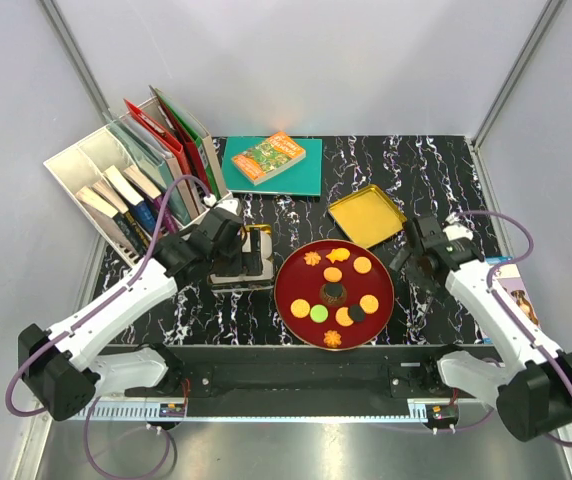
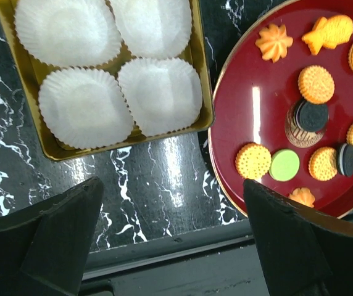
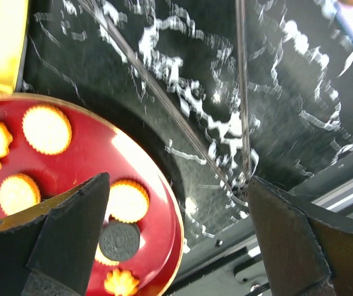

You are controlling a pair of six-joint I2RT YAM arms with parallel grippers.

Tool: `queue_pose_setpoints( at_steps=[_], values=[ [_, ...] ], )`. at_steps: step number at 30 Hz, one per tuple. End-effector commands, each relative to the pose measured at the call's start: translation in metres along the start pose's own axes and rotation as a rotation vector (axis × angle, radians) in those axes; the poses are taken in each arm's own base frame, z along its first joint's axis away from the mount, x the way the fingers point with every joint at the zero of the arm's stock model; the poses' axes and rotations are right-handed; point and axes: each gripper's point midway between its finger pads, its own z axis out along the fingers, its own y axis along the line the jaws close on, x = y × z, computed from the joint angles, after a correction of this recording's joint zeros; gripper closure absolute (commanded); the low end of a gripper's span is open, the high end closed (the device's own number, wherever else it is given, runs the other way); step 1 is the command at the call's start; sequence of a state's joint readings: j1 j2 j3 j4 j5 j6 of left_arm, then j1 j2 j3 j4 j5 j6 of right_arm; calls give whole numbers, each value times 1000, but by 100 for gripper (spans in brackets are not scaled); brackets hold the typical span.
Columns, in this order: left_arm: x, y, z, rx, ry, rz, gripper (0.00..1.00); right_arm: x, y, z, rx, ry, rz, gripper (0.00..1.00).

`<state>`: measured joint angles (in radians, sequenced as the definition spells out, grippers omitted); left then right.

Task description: Pack the cookies

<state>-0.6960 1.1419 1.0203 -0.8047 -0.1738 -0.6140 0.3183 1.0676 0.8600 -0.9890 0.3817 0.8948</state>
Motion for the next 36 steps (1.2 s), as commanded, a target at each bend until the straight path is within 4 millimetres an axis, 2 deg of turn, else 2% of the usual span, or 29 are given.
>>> queue_pose_setpoints(
  at_steps=[1, 3, 5, 9, 10, 14, 17, 26, 29, 30, 32, 33, 36],
  values=[
    [-6, -19, -5, 124, -40, 6, 1, -30, -7, 0, 125, -89, -82, 0],
    [-6, -21, -5, 139, -46, 9, 1, -35, -9, 8, 168, -94, -112, 0],
    [-3, -23, -4, 148, -33, 12, 1, -31, -10, 23, 212, -55, -154, 1],
    [5, -22, -1, 156, -6, 14, 1, -24, -9, 50, 270, -2, -210, 24],
    [7, -21, -2, 156, -3, 14, 1, -24, -6, 52, 263, 2, -209, 26],
    [11, -18, -5, 162, -10, 9, 1, -26, 10, 63, 186, 0, -187, 28],
    [12, -17, -7, 168, -15, 9, 1, -26, 11, 74, 183, 34, -176, 28],
    [21, -14, -3, 162, 10, 8, 1, -1, 20, 113, 168, 162, -187, 27],
    [22, -13, -2, 152, 16, 13, 1, 4, 22, 122, 163, 189, -193, 32],
    [22, -12, -1, 149, 16, 12, 1, 6, 22, 125, 169, 201, -200, 44],
    [21, -12, -2, 146, 15, 18, 1, 4, 24, 126, 169, 205, -197, 59],
    [21, -11, -1, 140, 15, 20, 1, 3, 24, 128, 173, 206, -196, 76],
    [19, -11, 0, 135, 13, 20, 1, 0, 26, 133, 177, 217, -187, 90]
  ],
)
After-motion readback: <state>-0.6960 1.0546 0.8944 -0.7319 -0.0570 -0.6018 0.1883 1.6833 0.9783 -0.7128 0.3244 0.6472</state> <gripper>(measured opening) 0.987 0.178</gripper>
